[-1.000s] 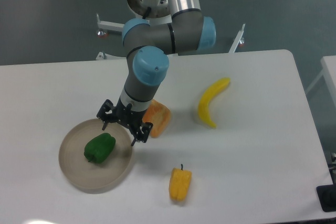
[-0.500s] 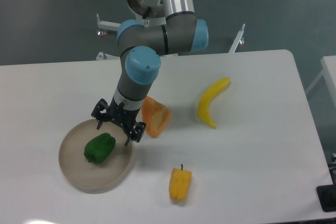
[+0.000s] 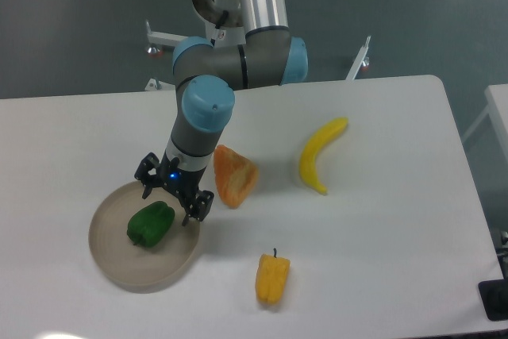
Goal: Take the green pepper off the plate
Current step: 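Lower the open gripper down over the green pepper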
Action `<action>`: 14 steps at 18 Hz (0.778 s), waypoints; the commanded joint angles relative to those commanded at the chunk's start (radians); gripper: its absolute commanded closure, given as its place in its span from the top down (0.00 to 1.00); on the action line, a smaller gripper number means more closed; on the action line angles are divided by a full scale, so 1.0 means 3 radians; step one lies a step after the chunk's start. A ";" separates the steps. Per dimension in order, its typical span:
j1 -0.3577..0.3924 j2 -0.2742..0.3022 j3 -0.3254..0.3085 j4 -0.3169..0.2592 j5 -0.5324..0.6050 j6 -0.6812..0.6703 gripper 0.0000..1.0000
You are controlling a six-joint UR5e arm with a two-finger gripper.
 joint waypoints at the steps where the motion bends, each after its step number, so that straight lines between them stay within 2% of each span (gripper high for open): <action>1: 0.0000 -0.0010 0.0010 0.0000 0.0000 0.0000 1.00; 14: -0.0128 -0.0097 -0.0046 0.0077 0.0041 0.0118 1.00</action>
